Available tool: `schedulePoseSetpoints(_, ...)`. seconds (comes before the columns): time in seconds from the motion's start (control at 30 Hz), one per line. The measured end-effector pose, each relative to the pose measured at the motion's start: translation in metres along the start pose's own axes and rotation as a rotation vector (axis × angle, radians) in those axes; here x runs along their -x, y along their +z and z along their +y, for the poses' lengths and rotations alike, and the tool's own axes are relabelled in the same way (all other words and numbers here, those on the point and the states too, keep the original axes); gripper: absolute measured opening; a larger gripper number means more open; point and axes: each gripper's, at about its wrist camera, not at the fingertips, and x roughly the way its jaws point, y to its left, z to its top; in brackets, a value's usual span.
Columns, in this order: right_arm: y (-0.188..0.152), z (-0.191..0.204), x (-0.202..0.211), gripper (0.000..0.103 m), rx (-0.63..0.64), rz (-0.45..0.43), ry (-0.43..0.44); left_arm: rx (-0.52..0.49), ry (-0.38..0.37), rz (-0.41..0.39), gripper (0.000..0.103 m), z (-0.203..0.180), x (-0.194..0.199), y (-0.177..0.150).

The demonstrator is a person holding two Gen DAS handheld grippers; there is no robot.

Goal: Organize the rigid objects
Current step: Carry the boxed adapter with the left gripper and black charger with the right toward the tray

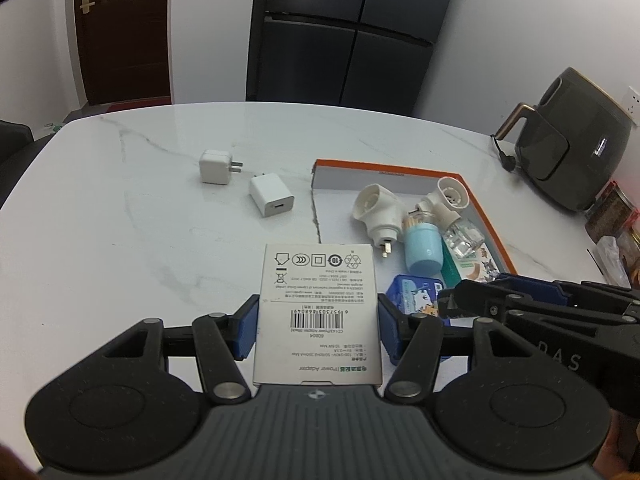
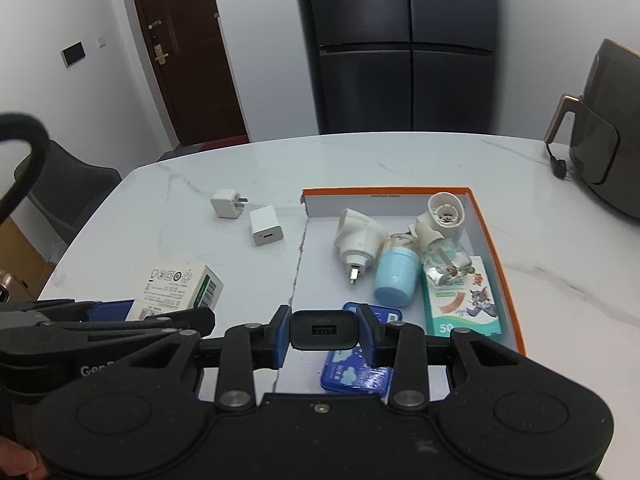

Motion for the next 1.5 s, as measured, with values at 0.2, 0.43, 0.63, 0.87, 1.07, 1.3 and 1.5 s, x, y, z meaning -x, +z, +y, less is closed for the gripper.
schedulePoseSetpoints(0.2, -0.004, -0.010, 0.005, 0.043, -0.018, 0.000, -0.013, -0.014, -0.016, 0.009, 0.060, -0.010, -0.003, -0.002)
schedulePoseSetpoints(0.43, -0.006, -0.020, 0.013, 0.043, -0.036, -0.004, -0.030, -0.026, -0.030, 0.014, 0.060, -0.021, -0.005, -0.004)
schedulePoseSetpoints(0.63, -0.009, -0.032, 0.018, 0.043, -0.057, -0.008, -0.048, -0.039, -0.047, 0.019, 0.060, -0.031, -0.008, -0.006)
schedulePoseSetpoints(0.87, -0.012, -0.046, 0.023, 0.043, -0.076, -0.013, -0.068, -0.055, -0.063, 0.023, 0.060, -0.043, -0.011, -0.007)
schedulePoseSetpoints(1.07, -0.011, -0.058, 0.025, 0.043, -0.090, -0.016, -0.084, -0.061, -0.074, 0.023, 0.060, -0.052, -0.015, -0.006)
schedulePoseSetpoints(1.3, -0.011, -0.070, 0.025, 0.043, -0.104, -0.014, -0.098, -0.070, -0.086, 0.029, 0.060, -0.061, -0.019, -0.006)
schedulePoseSetpoints(1.5, -0.011, -0.077, 0.026, 0.043, -0.115, -0.013, -0.107, -0.082, -0.099, 0.033, 0.060, -0.070, -0.022, -0.006)
